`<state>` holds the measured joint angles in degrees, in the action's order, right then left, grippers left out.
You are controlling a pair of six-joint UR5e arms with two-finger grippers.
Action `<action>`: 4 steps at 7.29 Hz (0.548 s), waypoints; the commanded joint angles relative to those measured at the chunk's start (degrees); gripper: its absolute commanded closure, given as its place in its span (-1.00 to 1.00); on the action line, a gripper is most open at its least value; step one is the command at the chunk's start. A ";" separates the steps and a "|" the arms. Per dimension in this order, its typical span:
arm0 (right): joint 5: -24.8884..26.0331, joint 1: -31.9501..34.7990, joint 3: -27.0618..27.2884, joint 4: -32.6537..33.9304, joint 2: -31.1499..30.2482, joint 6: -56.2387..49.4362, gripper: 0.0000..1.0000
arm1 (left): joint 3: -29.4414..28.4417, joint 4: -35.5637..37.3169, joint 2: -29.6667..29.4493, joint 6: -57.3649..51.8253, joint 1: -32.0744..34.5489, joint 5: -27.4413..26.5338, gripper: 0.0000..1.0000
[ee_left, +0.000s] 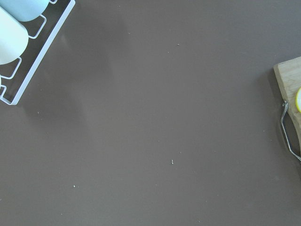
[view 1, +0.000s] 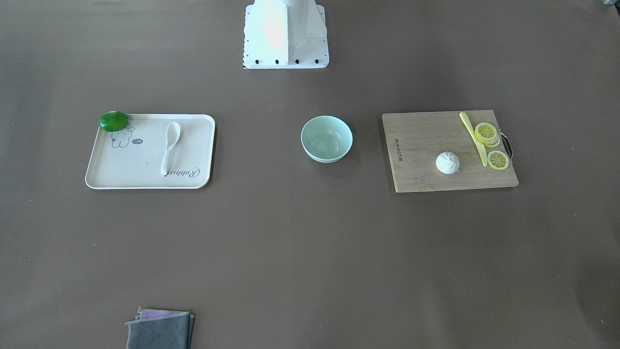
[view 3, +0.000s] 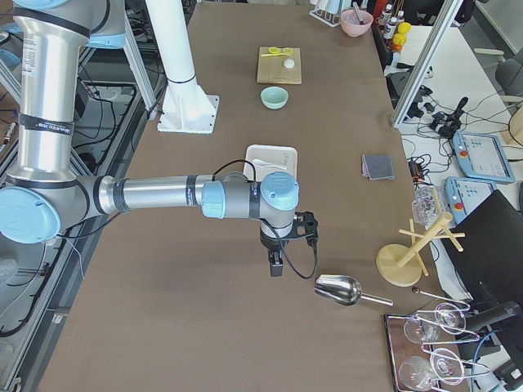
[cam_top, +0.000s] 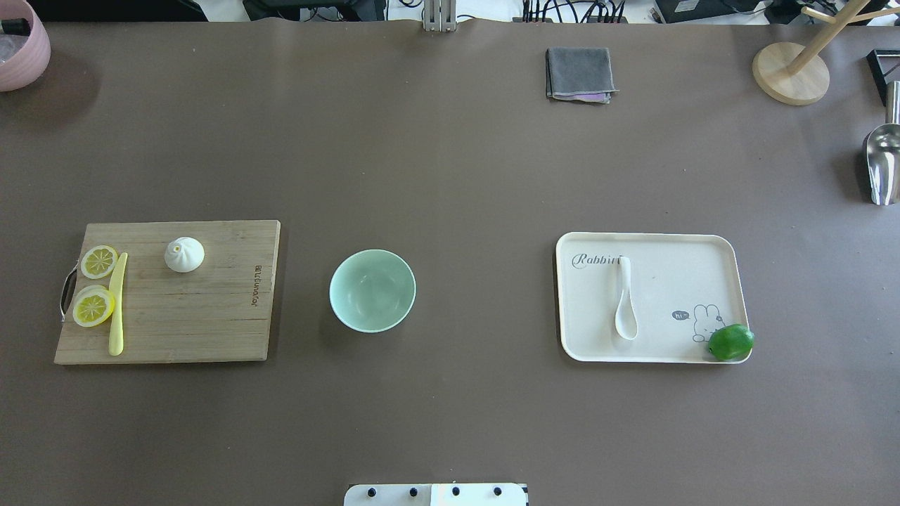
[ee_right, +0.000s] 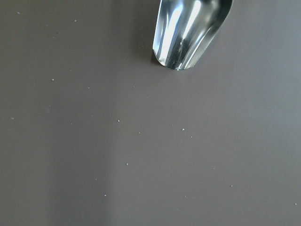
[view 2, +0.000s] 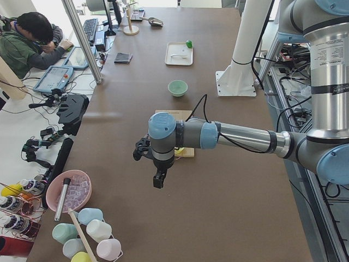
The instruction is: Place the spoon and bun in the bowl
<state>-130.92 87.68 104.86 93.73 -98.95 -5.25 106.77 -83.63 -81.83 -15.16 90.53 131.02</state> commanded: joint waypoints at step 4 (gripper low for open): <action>0.14 -0.05 9.37 -0.13 1.55 0.24 -1.00 | 2.55 -0.13 0.19 -0.13 0.00 -0.15 -0.99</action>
<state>-130.82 87.67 111.13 93.67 -98.15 -5.22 108.21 -83.76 -81.44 -15.29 90.53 130.98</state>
